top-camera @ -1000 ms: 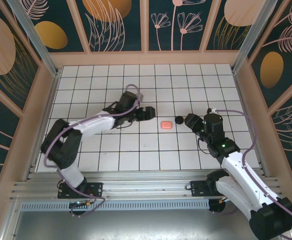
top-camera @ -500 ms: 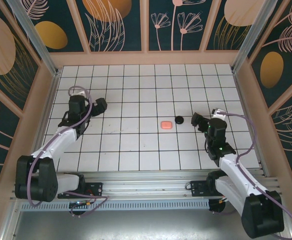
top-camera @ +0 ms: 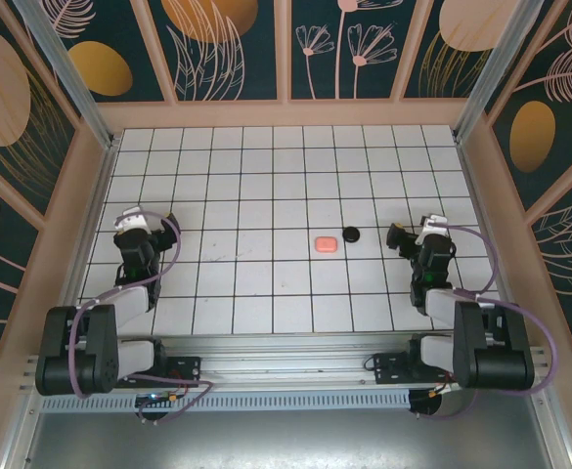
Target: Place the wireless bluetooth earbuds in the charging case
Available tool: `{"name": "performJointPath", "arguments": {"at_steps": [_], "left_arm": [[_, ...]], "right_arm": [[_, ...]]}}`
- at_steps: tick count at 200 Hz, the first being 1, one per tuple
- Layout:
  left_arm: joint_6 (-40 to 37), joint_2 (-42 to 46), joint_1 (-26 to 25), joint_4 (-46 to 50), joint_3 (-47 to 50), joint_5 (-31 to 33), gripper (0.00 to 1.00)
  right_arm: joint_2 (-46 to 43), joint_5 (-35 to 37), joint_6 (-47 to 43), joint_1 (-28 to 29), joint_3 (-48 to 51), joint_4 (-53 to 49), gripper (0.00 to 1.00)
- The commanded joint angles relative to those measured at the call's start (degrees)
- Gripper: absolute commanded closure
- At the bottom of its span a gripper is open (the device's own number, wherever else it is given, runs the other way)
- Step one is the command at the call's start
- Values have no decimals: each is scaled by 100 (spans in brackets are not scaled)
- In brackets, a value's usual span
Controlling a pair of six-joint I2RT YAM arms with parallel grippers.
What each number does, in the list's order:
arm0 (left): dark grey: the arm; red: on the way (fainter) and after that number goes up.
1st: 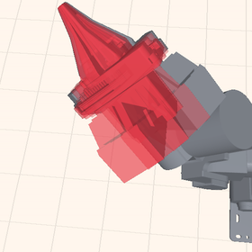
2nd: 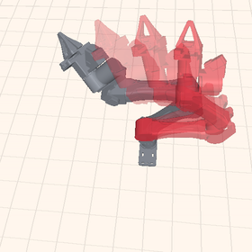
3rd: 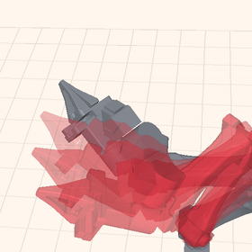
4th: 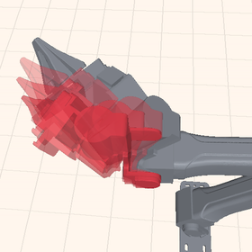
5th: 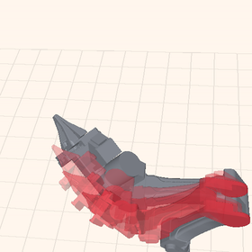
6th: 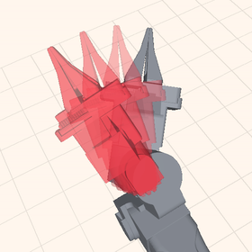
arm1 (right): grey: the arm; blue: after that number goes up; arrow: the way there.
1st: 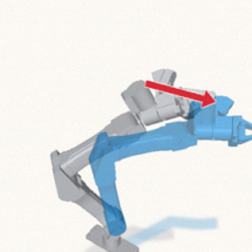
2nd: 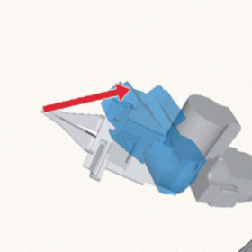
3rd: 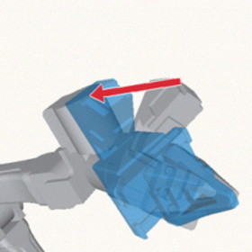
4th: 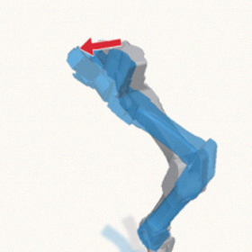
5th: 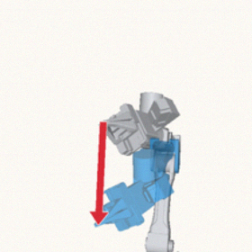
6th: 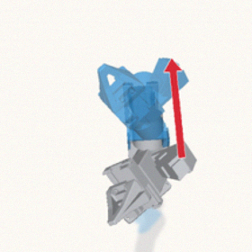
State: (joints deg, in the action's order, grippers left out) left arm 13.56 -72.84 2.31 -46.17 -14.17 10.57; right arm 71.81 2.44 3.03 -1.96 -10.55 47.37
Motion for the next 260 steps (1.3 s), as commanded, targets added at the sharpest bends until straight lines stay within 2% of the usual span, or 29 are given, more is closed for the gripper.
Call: {"name": "performJointPath", "arguments": {"at_steps": [1, 19, 28, 46, 50, 62, 79, 91, 119, 142, 260], "left_arm": [[-594, -269, 102, -1751, 200, -159, 2], [-427, -532, 134, -2261, 316, -357, 2], [-512, -851, 129, -3079, 572, -642, 1], [-513, -1676, 126, -4810, 955, -740, 1], [-505, -1594, 130, -4616, 932, -721, 1], [-443, -1260, 130, -3229, 496, -433, 1], [-654, -1395, -41, -2796, 155, -415, 2], [-662, -1426, -46, -2894, 178, -403, 2], [-668, -1386, -46, -2922, 214, -449, 1], [-881, -1416, -55, -2647, 61, -896, 1], [-875, -1427, -61, -2652, 60, -907, 1]], "right_arm": [[449, -454, -471, -28, -90, 1574, 1], [806, -555, -300, -55, -431, 1405, 1], [1041, -701, -341, -17, -439, 1668, 1], [1498, -691, -492, 98, -322, 2239, 1], [1525, -687, -465, 76, -275, 2313, 1], [1633, -625, -427, 68, -126, 2702, 1], [1614, -797, -405, -5, -206, 2508, 1], [1634, -1044, -240, -194, -297, 2377, 1], [1628, -1017, -228, -192, -290, 2390, 1], [1638, -1008, -232, -198, -291, 2389, 1], [1636, -938, -249, -156, -301, 2373, 1]]}}
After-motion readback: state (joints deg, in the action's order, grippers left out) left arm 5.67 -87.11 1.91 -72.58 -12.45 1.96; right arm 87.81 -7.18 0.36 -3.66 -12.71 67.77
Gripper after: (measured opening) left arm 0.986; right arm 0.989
